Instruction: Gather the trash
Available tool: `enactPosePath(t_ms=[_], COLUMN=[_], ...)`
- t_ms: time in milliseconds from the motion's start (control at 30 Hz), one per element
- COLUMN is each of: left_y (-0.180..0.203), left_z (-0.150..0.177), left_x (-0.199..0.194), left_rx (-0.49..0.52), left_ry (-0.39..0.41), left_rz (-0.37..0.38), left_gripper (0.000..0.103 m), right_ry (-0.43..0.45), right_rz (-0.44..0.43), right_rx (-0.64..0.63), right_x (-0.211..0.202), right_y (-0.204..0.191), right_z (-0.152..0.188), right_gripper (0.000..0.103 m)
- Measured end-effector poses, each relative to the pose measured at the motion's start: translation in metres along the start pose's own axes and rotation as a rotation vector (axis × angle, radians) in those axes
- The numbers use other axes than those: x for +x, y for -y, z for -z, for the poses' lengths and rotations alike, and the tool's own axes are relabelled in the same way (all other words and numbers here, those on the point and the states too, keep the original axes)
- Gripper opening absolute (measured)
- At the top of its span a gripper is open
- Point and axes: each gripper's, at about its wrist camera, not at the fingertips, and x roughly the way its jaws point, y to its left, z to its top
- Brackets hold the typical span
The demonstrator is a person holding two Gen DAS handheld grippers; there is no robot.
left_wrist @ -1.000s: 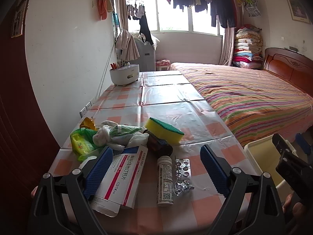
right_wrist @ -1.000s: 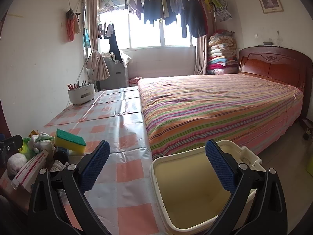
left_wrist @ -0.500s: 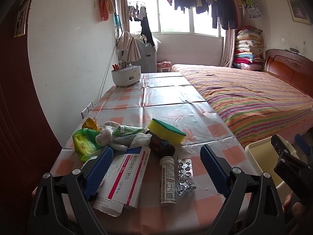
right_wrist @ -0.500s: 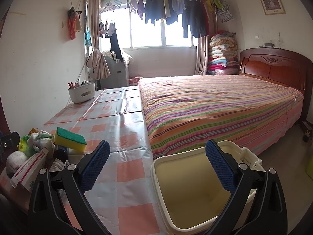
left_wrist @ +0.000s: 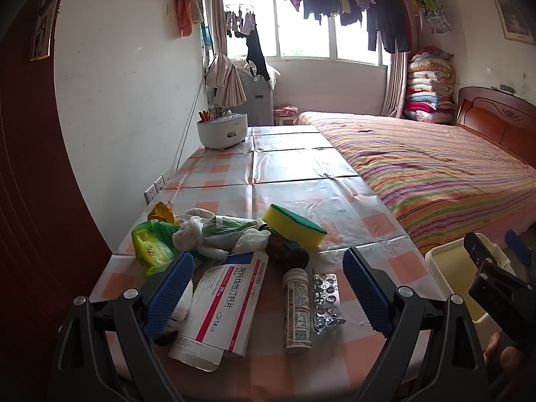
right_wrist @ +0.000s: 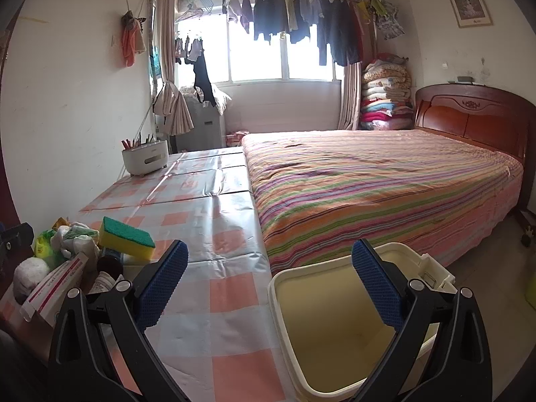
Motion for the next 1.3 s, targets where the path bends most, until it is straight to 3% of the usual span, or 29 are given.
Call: enactPosePath(t_ms=[433, 767, 933, 1067, 1300], left_y=[-0.051, -0.091, -0.106, -0.110, -0.112], left_z=[0.009, 0.023, 0.028, 0.029, 0.031], left_x=[0.003, -0.003, -0.002, -0.002, 0.001], left_rx=[-0.062, -0.105, -0.124, -0.131, -0.133], left_ry=[-0.020, -0.036, -0.048, -0.052, -0.063], left_rz=[-0.072, -0.141, -0.163, -0.168, -0.170], left_gripper=[0.088, 0.088, 0.088, 0.088, 0.088], right_ry=[-0.018, -0.088, -0.097, -0.104, -0.221], right_rz=[-0.086, -0.275, -0.355, -0.386, -0.426], right_rx=[-0.057, -0.126, -0.171, -0.236, -0.291], right_x=[0.007, 0.013, 0.021, 0.038, 0.090], right_y=[-0.033, -0.088, -0.118, -0.137, -0.170], right_z=[-0.001, 0.010, -0.004, -0.021, -0.031], right_gripper=[0.097, 0.097, 0.097, 0.097, 0.096])
